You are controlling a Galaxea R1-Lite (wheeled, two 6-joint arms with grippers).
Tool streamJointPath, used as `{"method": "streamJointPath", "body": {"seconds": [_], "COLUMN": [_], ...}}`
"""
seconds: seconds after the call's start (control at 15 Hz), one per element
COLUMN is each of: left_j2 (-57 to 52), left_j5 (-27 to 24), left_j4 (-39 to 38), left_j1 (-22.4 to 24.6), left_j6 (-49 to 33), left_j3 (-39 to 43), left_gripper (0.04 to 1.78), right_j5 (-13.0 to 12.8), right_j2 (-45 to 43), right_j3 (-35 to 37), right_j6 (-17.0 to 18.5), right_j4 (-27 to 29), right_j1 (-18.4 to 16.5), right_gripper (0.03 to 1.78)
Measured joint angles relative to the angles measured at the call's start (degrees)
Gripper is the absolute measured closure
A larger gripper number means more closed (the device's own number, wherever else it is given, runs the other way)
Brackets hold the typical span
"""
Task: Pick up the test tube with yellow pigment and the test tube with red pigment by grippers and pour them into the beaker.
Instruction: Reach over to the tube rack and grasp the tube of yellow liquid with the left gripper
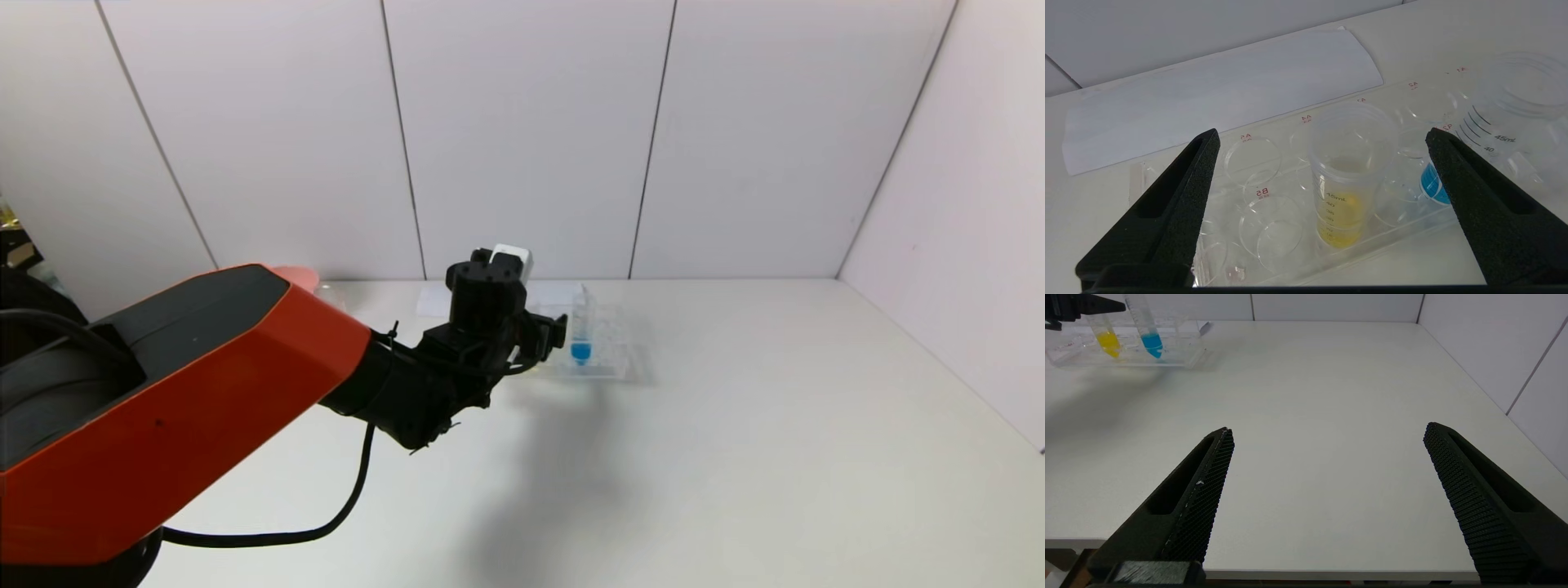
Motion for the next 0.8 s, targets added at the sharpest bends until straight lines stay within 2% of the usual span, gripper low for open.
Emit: {"method": "streamJointPath", "body": {"seconds": [0.27, 0.8], "left_j2": [0.88, 1.51], "left_j5": [3.08, 3.17], "left_j4": [-0.62, -1.88], "left_j1": [-0.13, -1.13], "left_j6": [-0.27, -2.36], "left_j3": [-0.74, -0.9], "left_gripper": [0.06, 0.06], "right_j5": [-0.02, -0.02], "right_j2": [0.0, 0.0], "right_j3": [0.0, 0.0], "right_j6": [-0.02, 0.0], "right_j4": [0.0, 0.0], "right_j1": [0.0, 0.0], "right_gripper": [0.11, 0.11]}}
